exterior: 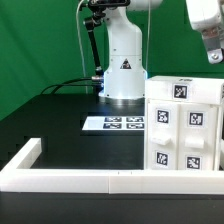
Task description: Assemble cabinet
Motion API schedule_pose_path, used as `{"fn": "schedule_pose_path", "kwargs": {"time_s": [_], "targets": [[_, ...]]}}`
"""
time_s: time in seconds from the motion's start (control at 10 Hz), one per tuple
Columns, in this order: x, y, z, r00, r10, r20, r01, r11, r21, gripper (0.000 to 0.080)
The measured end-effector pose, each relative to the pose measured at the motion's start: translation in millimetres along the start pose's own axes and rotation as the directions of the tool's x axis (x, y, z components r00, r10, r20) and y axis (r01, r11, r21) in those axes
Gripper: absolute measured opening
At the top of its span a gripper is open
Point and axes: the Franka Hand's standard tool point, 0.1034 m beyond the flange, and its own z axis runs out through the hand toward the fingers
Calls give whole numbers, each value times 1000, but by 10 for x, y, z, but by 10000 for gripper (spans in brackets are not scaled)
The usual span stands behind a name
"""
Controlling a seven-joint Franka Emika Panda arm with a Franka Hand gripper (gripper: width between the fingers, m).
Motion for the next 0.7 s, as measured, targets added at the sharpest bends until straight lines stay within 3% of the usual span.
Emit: {"fn": "schedule_pose_path", "kwargs": {"time_s": [0.7], "targets": [[7,18,40,1000,-21,-4,21,1000,-6,796]]}}
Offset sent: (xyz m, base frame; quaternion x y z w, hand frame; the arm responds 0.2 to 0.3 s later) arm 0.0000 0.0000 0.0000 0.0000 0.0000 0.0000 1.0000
